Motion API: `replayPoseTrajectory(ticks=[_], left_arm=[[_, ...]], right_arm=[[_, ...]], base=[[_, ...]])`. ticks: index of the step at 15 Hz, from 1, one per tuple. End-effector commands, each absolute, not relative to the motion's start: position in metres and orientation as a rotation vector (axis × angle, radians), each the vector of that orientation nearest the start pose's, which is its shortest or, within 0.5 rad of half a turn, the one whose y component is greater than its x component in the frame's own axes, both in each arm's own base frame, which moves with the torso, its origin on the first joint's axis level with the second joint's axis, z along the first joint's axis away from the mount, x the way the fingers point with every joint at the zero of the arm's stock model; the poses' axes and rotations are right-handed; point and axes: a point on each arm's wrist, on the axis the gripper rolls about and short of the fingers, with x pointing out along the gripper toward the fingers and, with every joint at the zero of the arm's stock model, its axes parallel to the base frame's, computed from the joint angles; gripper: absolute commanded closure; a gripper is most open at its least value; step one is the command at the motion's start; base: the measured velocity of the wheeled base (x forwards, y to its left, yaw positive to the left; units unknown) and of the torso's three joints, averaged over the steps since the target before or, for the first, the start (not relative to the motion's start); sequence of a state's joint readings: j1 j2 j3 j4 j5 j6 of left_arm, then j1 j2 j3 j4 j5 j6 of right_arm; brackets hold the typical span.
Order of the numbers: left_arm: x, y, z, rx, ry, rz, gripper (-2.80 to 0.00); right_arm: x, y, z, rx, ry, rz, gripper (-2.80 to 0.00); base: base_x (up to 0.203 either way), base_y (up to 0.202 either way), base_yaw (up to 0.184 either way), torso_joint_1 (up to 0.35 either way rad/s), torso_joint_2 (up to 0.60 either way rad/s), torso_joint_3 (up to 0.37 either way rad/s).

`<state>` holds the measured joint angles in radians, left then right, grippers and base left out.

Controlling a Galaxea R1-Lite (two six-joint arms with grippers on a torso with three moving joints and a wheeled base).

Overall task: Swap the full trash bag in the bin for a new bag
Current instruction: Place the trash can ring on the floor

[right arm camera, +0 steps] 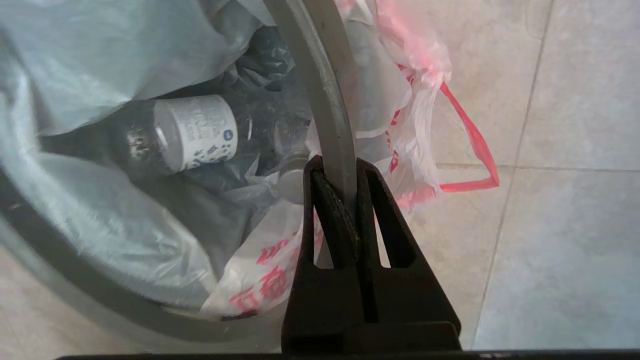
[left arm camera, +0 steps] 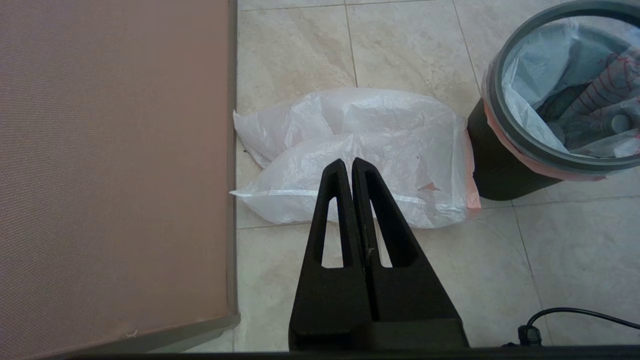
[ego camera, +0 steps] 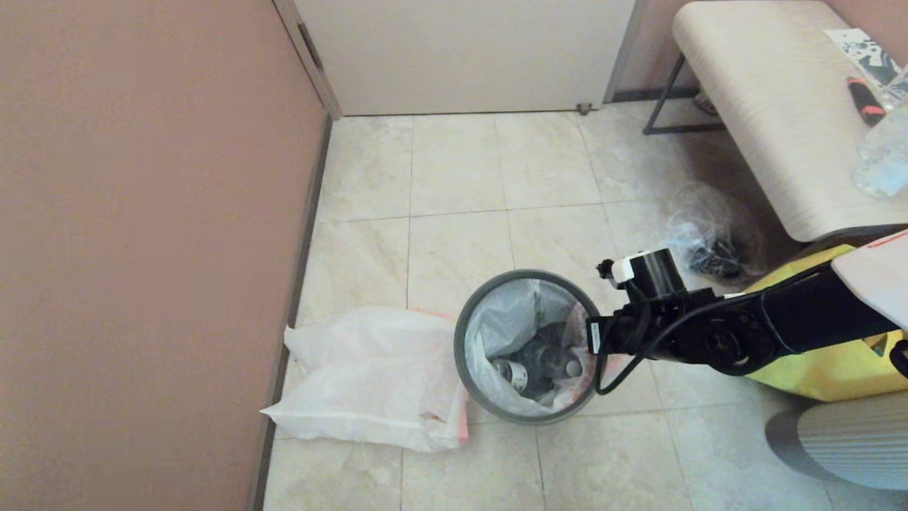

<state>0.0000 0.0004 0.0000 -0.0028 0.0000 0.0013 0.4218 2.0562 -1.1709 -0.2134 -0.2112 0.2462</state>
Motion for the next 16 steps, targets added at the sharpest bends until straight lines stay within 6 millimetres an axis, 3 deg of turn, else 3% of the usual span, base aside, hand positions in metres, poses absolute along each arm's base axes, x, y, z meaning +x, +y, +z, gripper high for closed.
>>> replayPoseTrajectory(ticks=[1, 4, 8, 10, 12, 16], left_arm=[[-0.023, 0.000, 0.076, 0.002, -0.003, 0.000, 0.00], [-0.023, 0.000, 0.076, 0.002, -0.003, 0.000, 0.00], [-0.023, 0.000, 0.076, 0.002, -0.002, 0.001, 0.00], [-0.023, 0.000, 0.076, 0.002, -0.003, 0.000, 0.00], [-0.023, 0.000, 0.076, 0.002, -0.003, 0.001, 0.00], [-0.023, 0.000, 0.076, 0.002, -0.003, 0.000, 0.00]], right_arm=[[0.347, 0.155, 0.127, 0.033, 0.633, 0.133, 0.00], [0.316, 0.155, 0.151, 0.030, 0.620, 0.163, 0.00], [0.246, 0.151, 0.181, 0.037, 0.617, 0.215, 0.00], [0.213, 0.135, 0.190, 0.033, 0.634, 0.219, 0.00], [0.188, 0.111, 0.181, 0.014, 0.682, 0.162, 0.00], [0.174, 0.059, 0.142, -0.003, 0.811, -0.094, 0.00]], base=[[0.000, 0.000, 0.000, 0.000, 0.00, 0.000], [0.000, 0.000, 0.000, 0.000, 0.00, 0.000], [0.000, 0.000, 0.000, 0.000, 0.00, 0.000], [0.000, 0.000, 0.000, 0.000, 0.00, 0.000], [0.000, 0.000, 0.000, 0.000, 0.00, 0.000], [0.000, 0.000, 0.000, 0.000, 0.00, 0.000]])
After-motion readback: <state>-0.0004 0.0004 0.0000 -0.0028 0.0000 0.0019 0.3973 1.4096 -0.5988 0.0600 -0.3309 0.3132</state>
